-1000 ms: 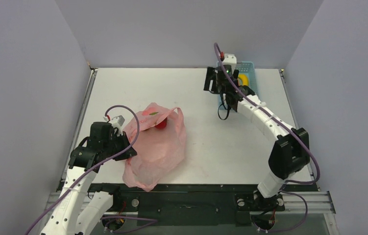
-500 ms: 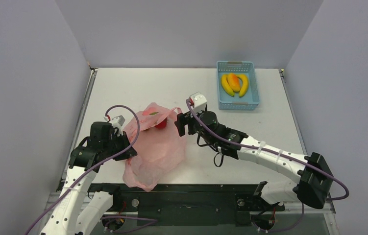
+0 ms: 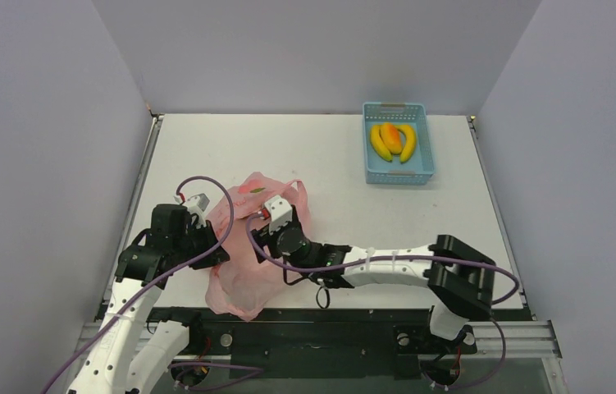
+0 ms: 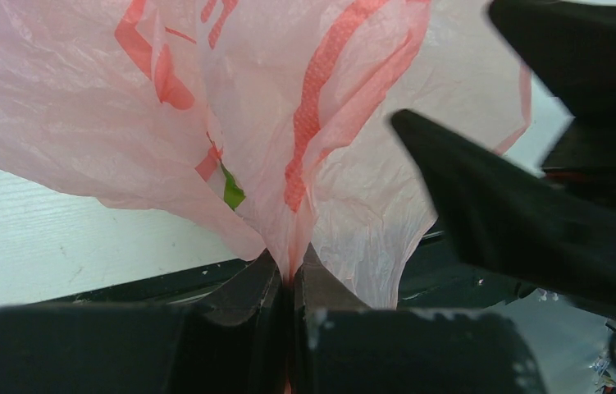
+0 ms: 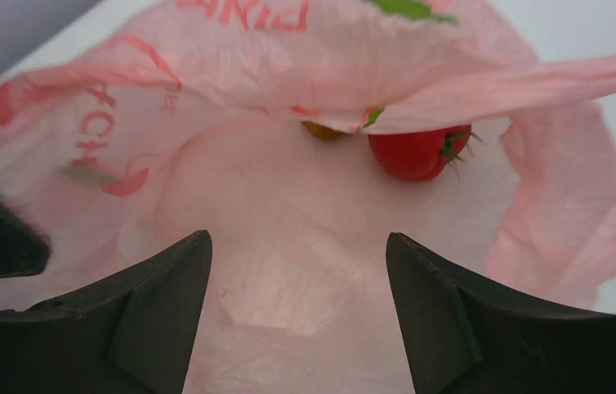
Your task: Take the fake fruits out of the plastic bag
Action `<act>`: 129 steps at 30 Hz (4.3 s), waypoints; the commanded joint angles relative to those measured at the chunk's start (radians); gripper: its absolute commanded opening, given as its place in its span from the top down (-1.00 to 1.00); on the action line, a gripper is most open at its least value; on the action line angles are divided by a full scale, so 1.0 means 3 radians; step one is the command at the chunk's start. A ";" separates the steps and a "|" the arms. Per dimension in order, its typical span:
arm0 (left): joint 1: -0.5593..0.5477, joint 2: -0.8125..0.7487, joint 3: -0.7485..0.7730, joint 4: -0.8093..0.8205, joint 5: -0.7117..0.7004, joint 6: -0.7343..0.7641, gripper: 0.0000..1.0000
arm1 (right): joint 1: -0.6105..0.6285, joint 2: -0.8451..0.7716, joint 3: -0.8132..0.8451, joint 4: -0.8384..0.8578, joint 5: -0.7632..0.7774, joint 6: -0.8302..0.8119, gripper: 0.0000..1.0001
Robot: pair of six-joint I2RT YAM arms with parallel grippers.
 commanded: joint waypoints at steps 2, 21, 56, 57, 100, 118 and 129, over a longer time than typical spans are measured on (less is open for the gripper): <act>-0.0014 -0.0014 0.0077 0.0142 -0.0010 0.0029 0.98 | 0.0090 0.0599 0.0307 0.0453 0.0768 0.0143 -0.50; -0.0015 -0.0044 -0.0020 0.0224 0.0346 -0.0119 0.97 | -0.0170 0.1841 0.1246 0.0760 0.1605 0.0410 -0.66; -0.0016 0.0020 0.0098 0.0004 0.0183 0.0101 0.97 | -0.0494 0.2266 0.2098 -0.0074 0.1225 0.0117 0.59; -0.0017 0.0021 0.0088 0.0017 0.0183 0.0102 0.97 | -0.0443 0.2147 0.2041 -0.0044 0.1223 0.0008 0.68; 0.0005 0.0036 0.0034 0.0060 0.0252 0.0111 0.97 | -0.1363 -0.1261 0.0535 -0.1338 0.0666 -0.0206 1.00; 0.0007 -0.0023 0.0018 0.0055 0.0253 0.0108 0.97 | -0.2785 0.0977 0.1980 -0.1816 0.1755 -0.0788 1.00; 0.0004 -0.0013 0.0022 0.0064 0.0273 0.0110 0.97 | -0.2907 0.1524 0.2152 -0.1826 0.1907 -0.0993 1.00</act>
